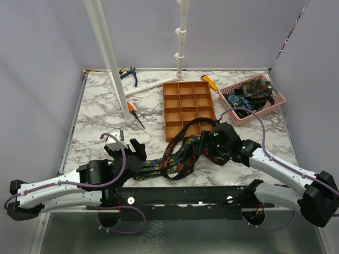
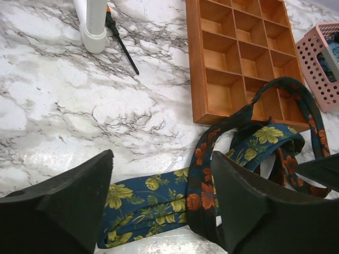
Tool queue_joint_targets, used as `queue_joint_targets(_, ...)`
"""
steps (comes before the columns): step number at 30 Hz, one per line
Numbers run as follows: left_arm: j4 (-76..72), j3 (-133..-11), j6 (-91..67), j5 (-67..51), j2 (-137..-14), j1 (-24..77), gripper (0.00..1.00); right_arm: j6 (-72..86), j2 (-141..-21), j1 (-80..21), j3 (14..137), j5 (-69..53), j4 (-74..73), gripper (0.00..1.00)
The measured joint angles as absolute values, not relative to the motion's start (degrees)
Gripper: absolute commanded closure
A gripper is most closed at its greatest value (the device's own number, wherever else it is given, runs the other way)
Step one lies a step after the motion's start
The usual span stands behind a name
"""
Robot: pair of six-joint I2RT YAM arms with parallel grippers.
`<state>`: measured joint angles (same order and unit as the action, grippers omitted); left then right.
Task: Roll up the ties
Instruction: Pick up the tie at the center of the board.
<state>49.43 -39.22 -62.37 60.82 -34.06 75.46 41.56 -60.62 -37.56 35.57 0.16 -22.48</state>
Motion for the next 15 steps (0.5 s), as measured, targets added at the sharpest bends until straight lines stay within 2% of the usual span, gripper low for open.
queue_joint_targets(5,49.3,-39.7,-60.8,60.4,-35.0,75.5,0.15,44.1,-62.8,-46.1,35.6,0.9,-20.5,0.11)
queue_joint_targets(8,49.3,-39.7,-60.5,59.3,-36.4,75.5,0.15,45.9,-65.7,-49.7,35.6,1.9,-19.3,0.17)
queue_joint_targets(11,49.2,-39.6,-60.8,58.3,-37.1,75.5,0.15,47.7,-69.3,-50.4,35.6,4.2,-19.2,0.34)
queue_joint_targets(15,48.5,-38.5,-61.1,56.9,-36.8,75.5,0.15,49.5,-74.7,-50.5,35.9,9.0,-20.8,0.65)
